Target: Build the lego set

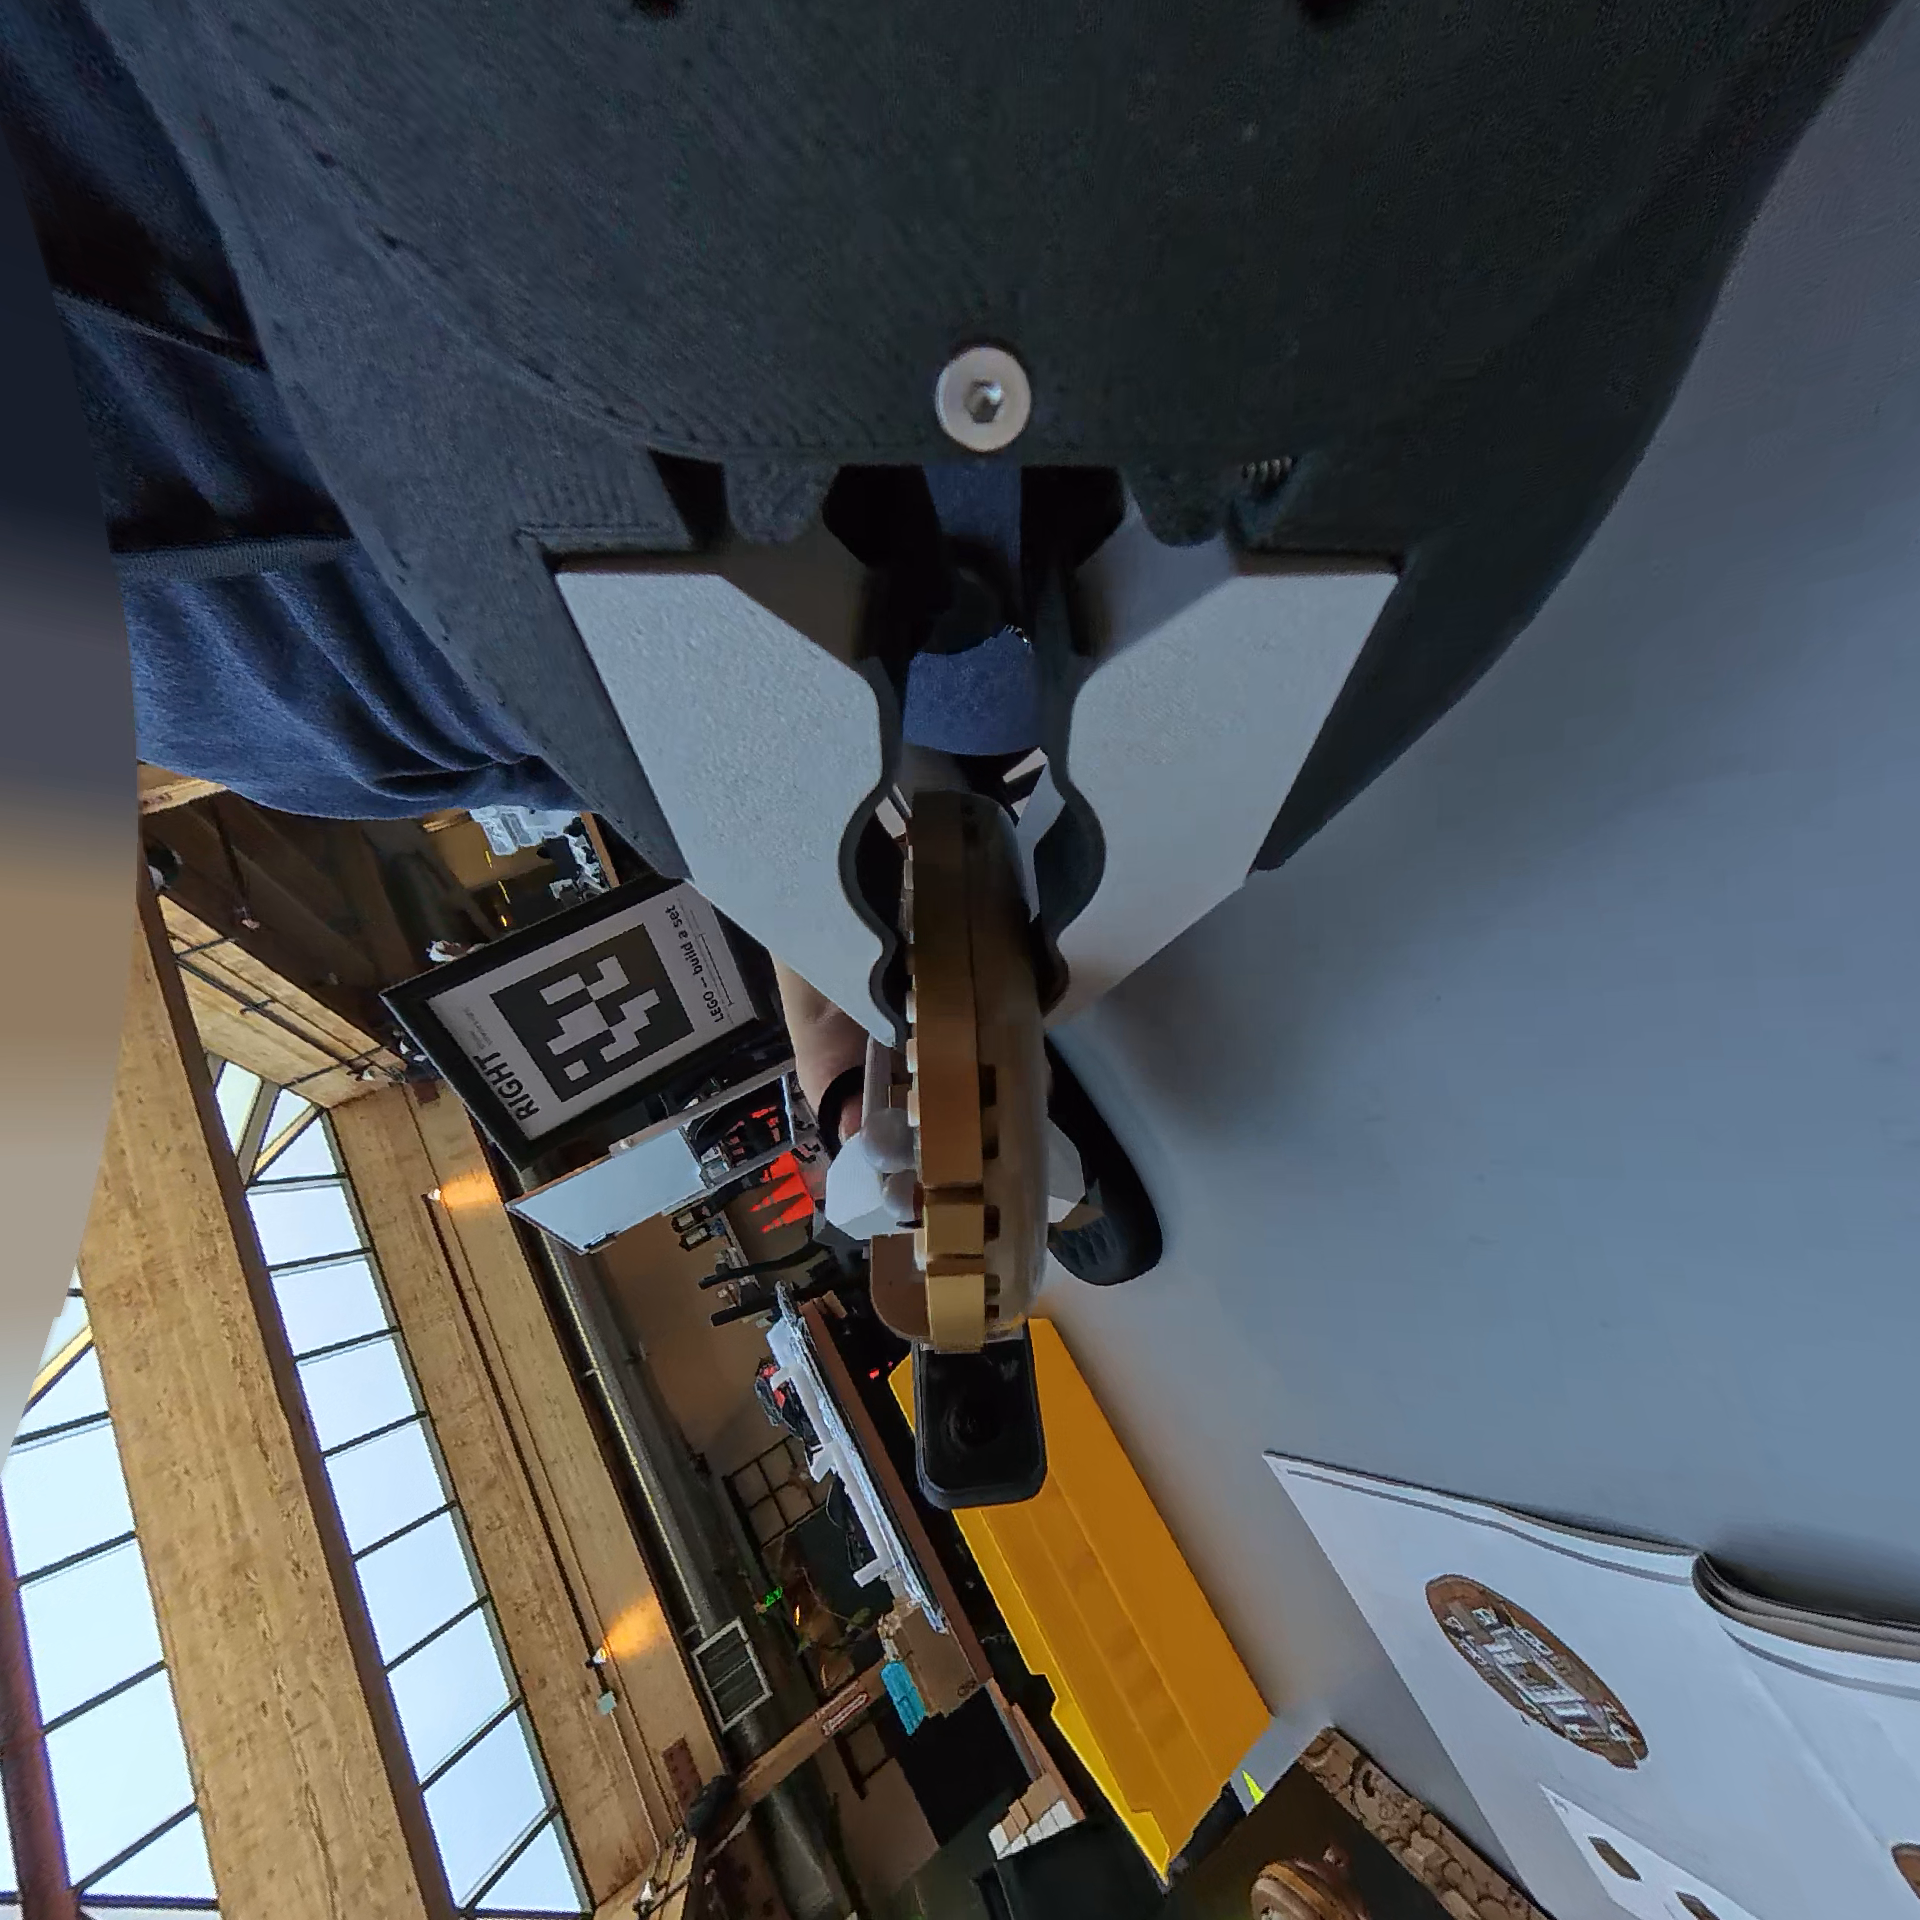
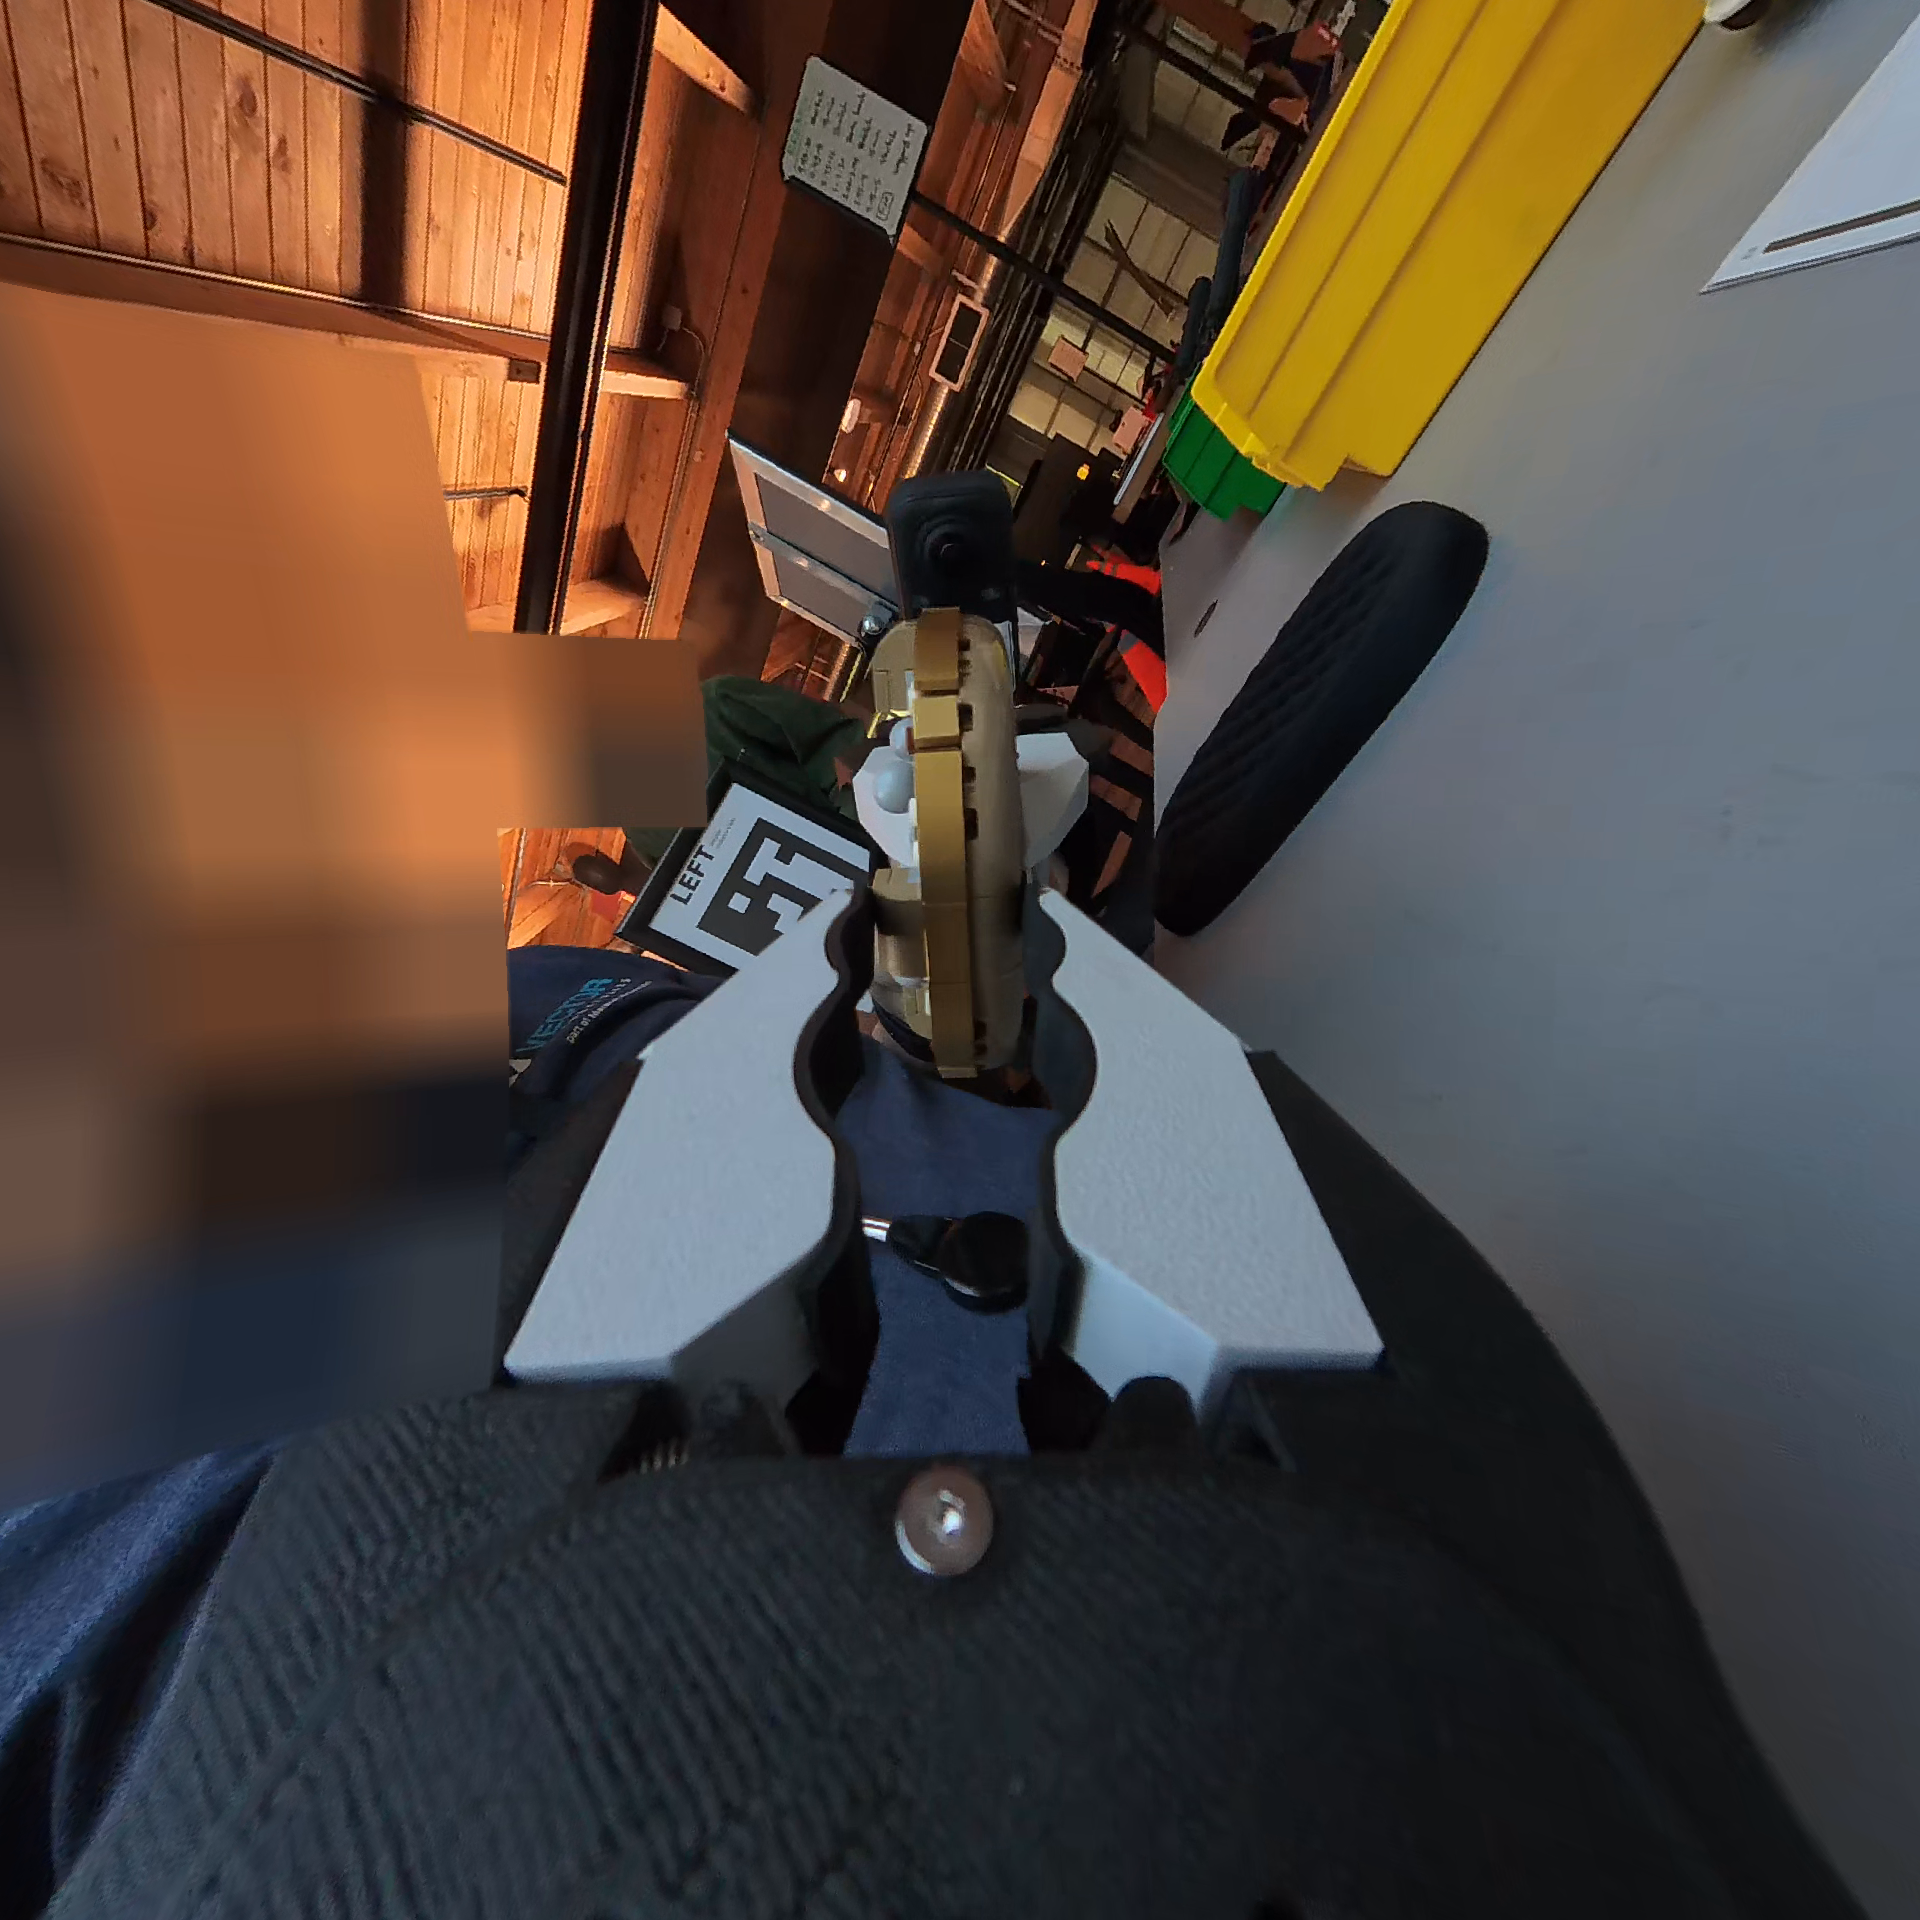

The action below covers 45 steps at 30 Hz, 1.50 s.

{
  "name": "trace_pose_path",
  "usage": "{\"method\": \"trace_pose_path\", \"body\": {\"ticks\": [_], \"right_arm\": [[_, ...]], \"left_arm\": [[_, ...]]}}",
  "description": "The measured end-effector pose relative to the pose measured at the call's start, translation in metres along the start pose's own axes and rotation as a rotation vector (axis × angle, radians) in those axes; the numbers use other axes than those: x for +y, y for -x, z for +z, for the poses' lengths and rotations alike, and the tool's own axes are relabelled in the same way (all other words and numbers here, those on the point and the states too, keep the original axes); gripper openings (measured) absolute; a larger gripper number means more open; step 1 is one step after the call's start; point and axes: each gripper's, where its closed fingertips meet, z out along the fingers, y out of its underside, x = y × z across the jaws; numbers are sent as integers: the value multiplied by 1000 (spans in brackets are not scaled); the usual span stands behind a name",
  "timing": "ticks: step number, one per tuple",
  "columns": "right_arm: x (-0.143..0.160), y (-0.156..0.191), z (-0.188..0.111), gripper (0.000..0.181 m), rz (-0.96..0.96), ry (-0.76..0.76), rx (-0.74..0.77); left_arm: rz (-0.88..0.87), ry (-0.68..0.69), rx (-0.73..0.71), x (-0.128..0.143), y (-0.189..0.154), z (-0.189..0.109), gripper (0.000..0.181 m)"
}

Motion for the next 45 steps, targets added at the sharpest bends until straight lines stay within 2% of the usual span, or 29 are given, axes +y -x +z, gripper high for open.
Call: {"method": "trace_pose_path", "body": {"ticks": [2,8,14,19,25,27,35,45], "right_arm": [[3,2,1,31,3,10,5],[1,12,2,28,-66,-10,19],[4,40,6,27,-368,38,65],[8,50,10,27,-438,62,93],[3,58,15,28,-476,-13,84],[4,62,16,33,-479,-15,71],[1,60,13,29,-439,-52,102],[2,62,14,27,-495,-43,110]], "left_arm": [[24,6,-9,1,-1,1,18],[138,-14,-5,0,-11,2,19],[333,-69,65,-1,-35,-2,18],[405,-90,104,0,-46,-6,18],[436,-149,131,-4,-53,-11,18],[440,-159,127,-4,-53,-11,18],[450,-157,129,-3,-55,-9,18],[430,-163,140,-3,-56,-10,18]]}}
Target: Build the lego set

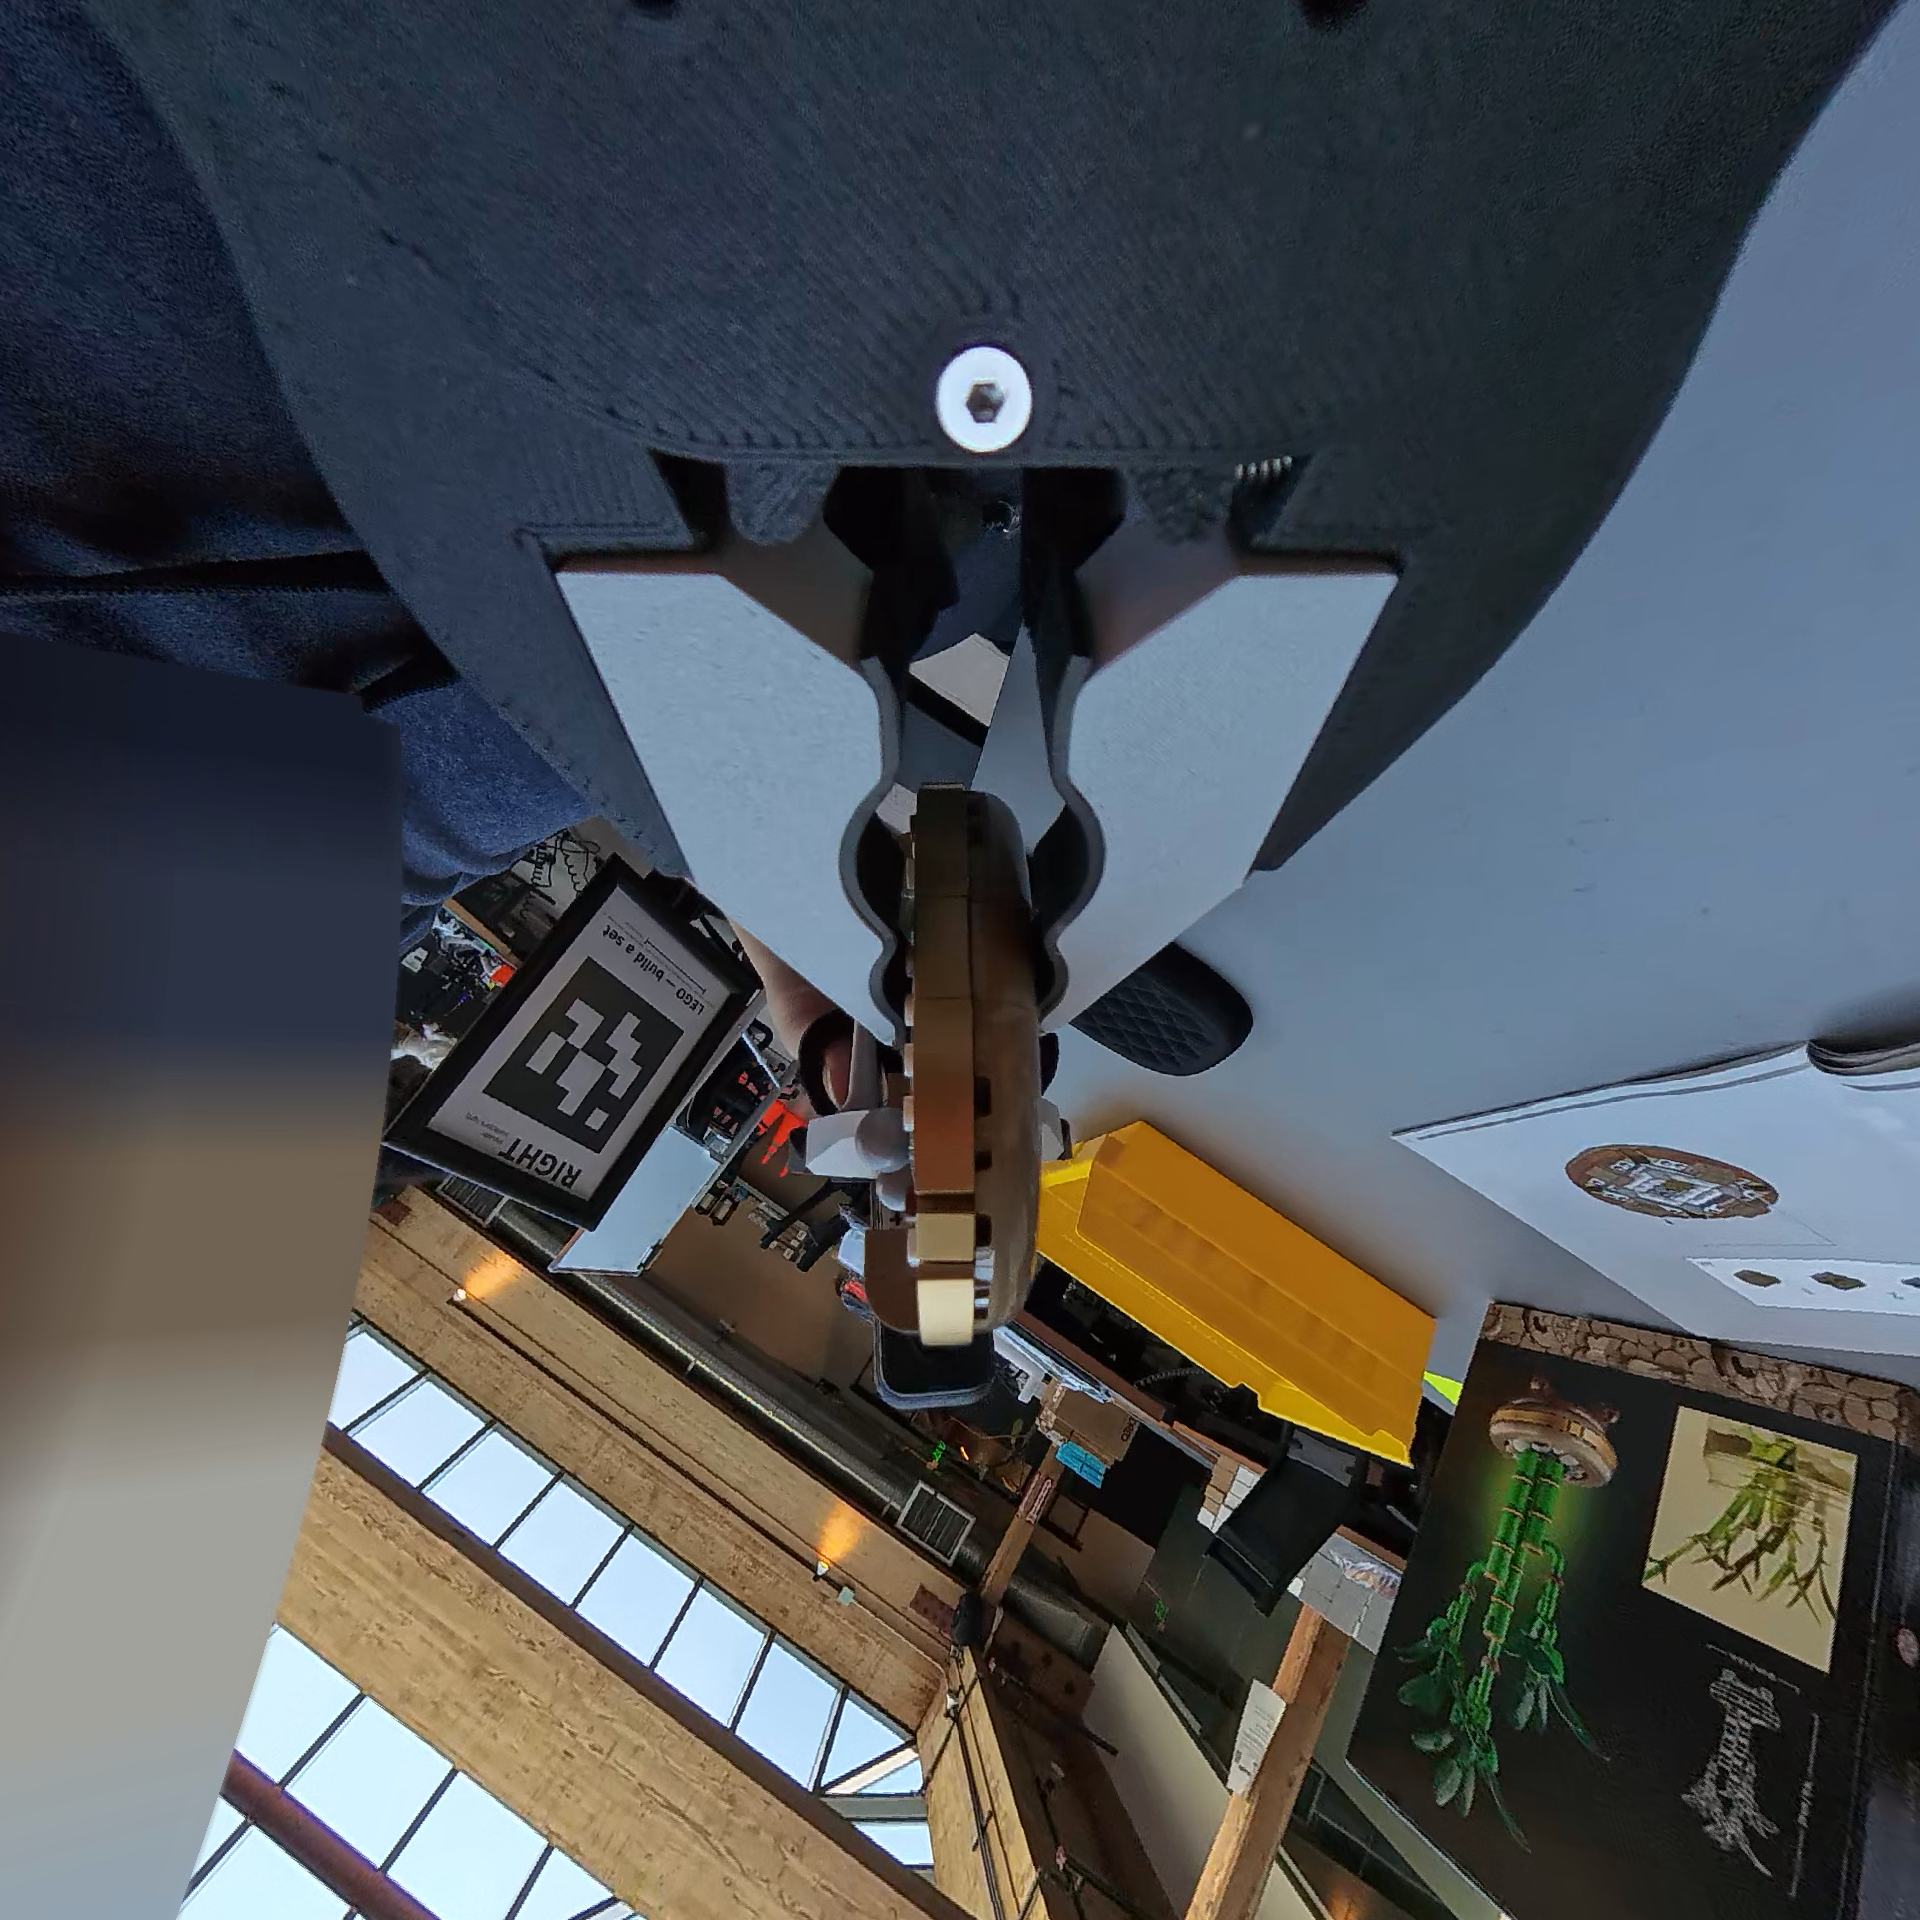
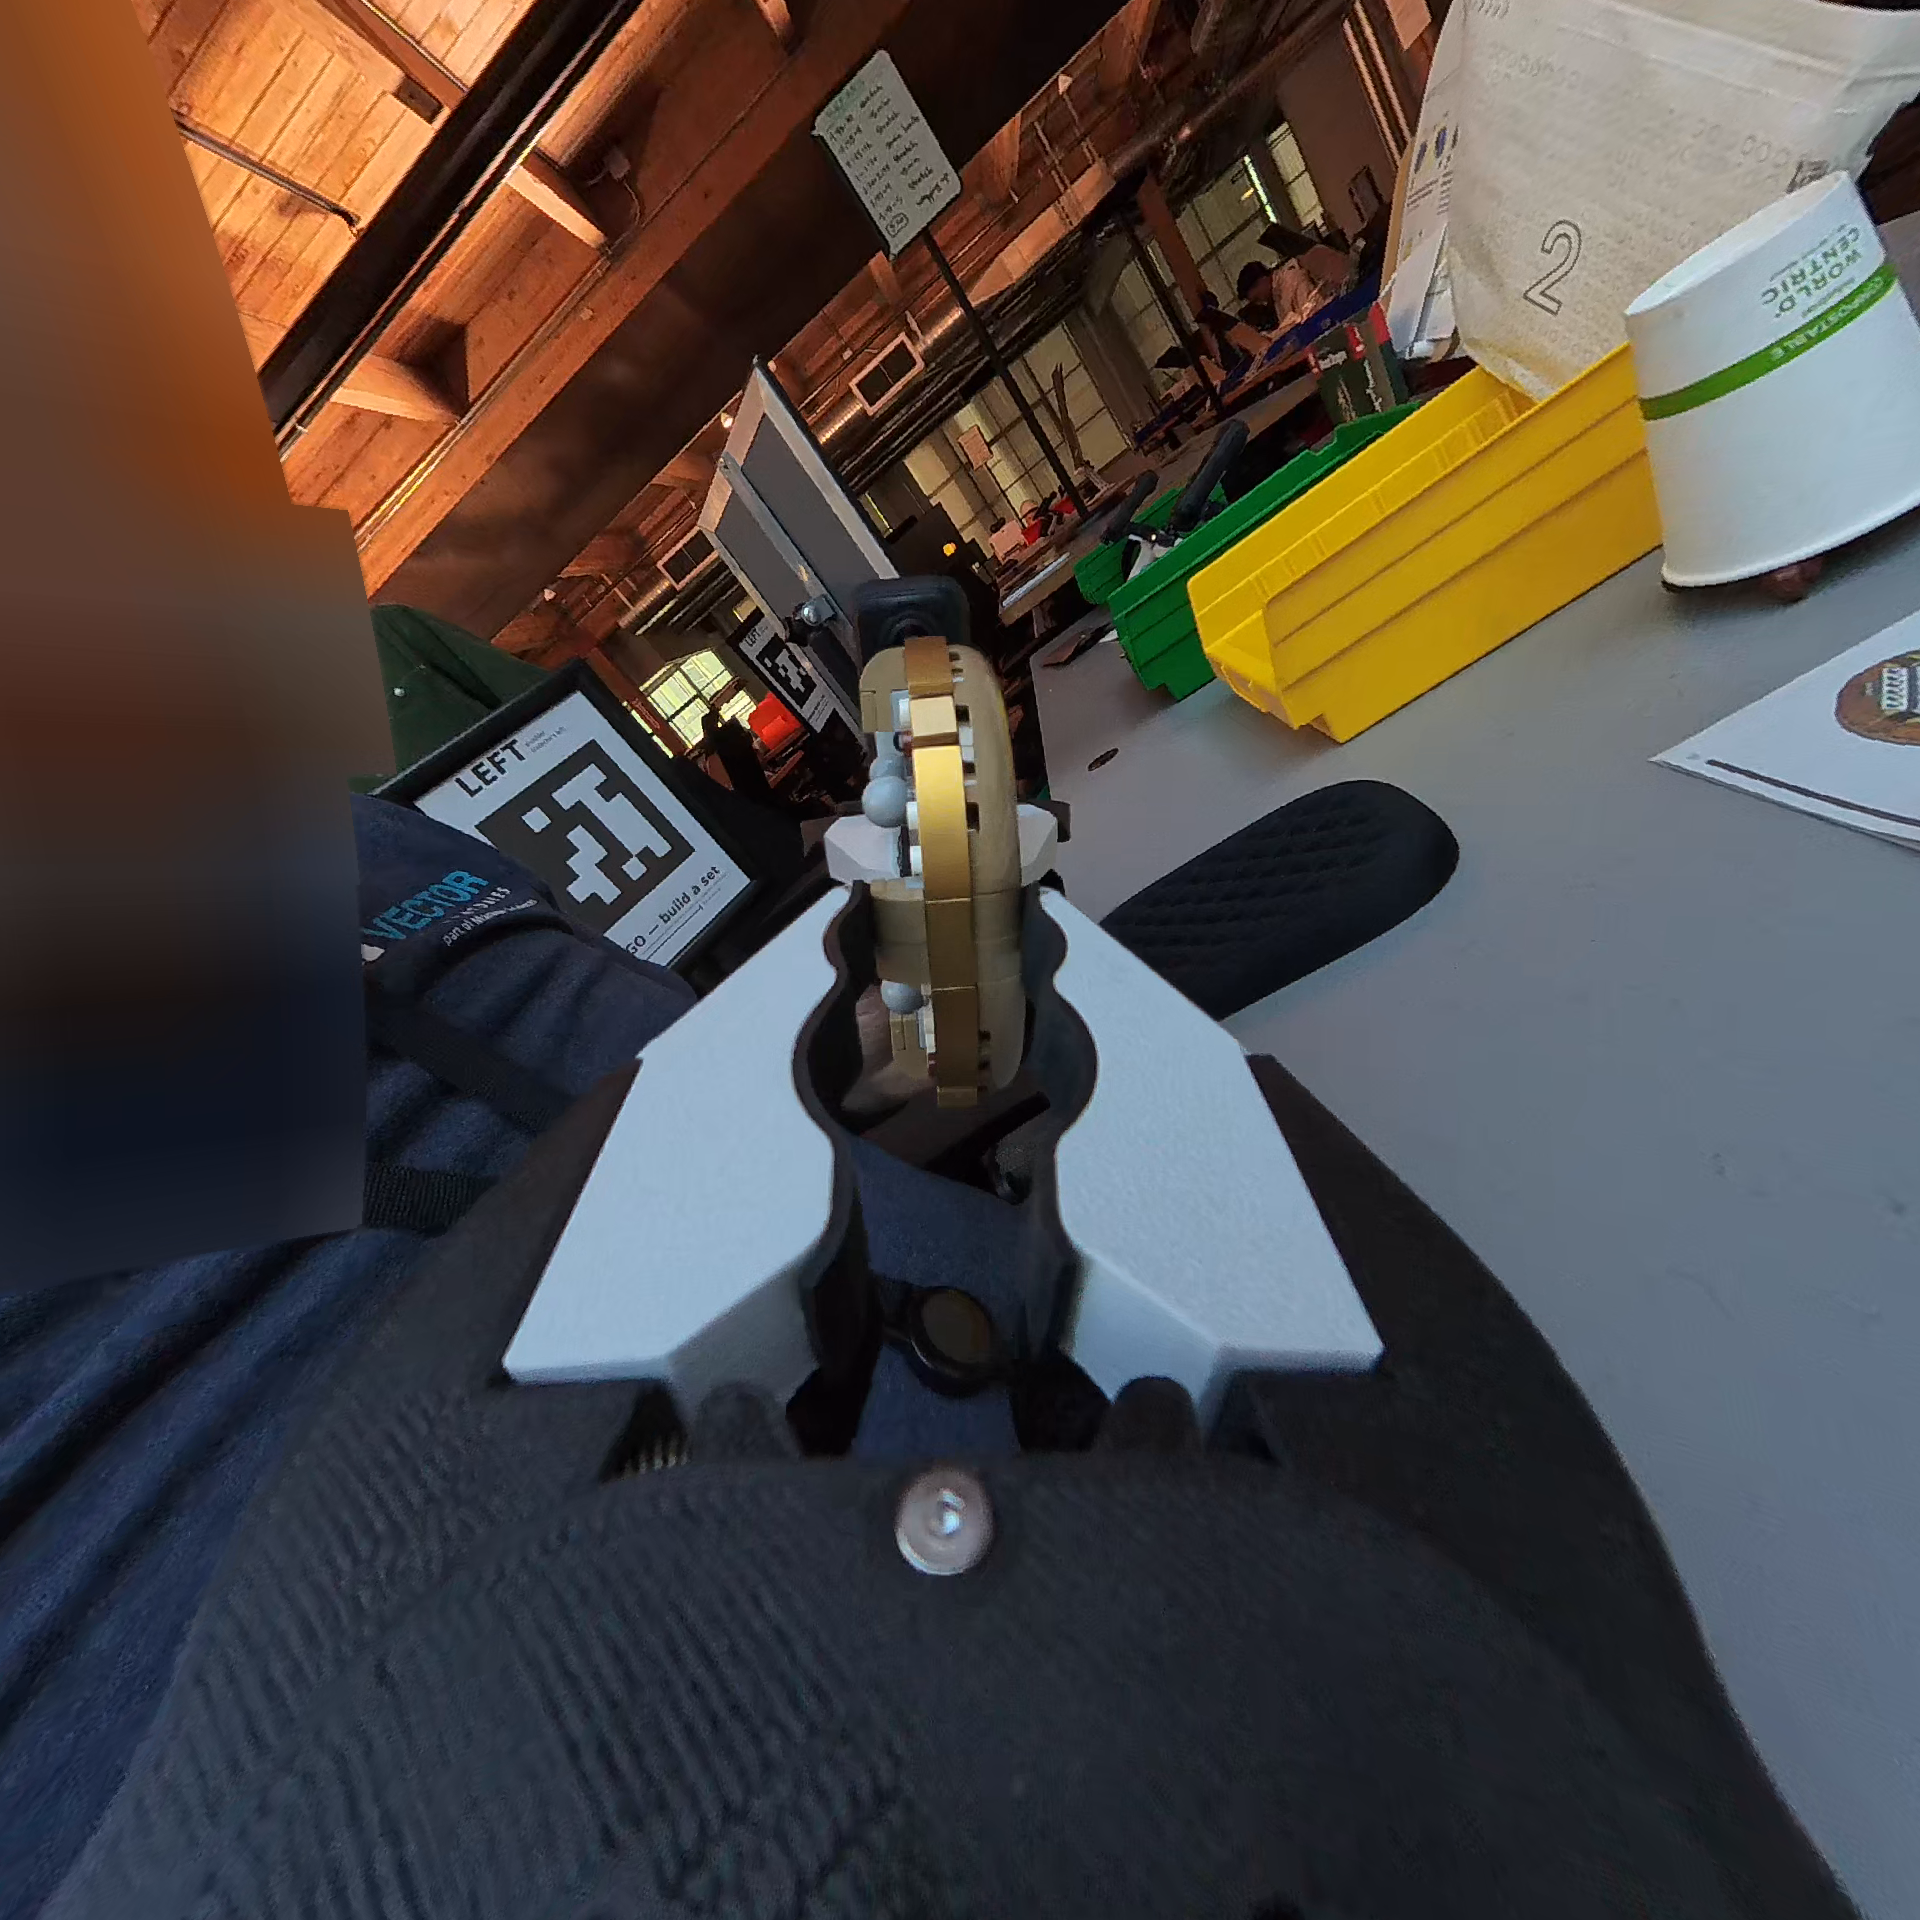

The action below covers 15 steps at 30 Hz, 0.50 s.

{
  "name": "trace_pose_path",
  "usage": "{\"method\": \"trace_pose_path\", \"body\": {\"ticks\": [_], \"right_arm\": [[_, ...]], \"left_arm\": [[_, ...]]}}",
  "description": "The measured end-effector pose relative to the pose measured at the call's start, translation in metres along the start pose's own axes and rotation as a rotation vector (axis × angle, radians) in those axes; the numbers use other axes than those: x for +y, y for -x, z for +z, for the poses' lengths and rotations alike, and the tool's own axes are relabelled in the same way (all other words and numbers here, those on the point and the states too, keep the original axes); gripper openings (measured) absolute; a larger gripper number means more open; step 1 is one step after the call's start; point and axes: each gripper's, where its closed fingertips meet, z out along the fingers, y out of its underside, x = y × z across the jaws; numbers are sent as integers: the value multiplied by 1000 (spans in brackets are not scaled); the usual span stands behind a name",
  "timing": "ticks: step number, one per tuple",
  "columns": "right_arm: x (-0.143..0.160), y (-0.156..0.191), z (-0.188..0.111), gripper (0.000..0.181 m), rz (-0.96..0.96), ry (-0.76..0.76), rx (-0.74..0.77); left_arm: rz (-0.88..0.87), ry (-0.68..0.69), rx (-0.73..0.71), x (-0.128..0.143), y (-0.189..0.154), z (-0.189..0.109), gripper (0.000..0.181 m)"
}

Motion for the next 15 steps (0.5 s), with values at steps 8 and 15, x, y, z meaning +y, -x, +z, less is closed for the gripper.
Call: {"method": "trace_pose_path", "body": {"ticks": [8,15], "right_arm": [[2,1,0,29,-61,17,33],[5,0,0,28,-80,53,44]], "left_arm": [[-56,-23,15,-3,0,1,18],[-68,-28,8,-2,1,0,18]]}}
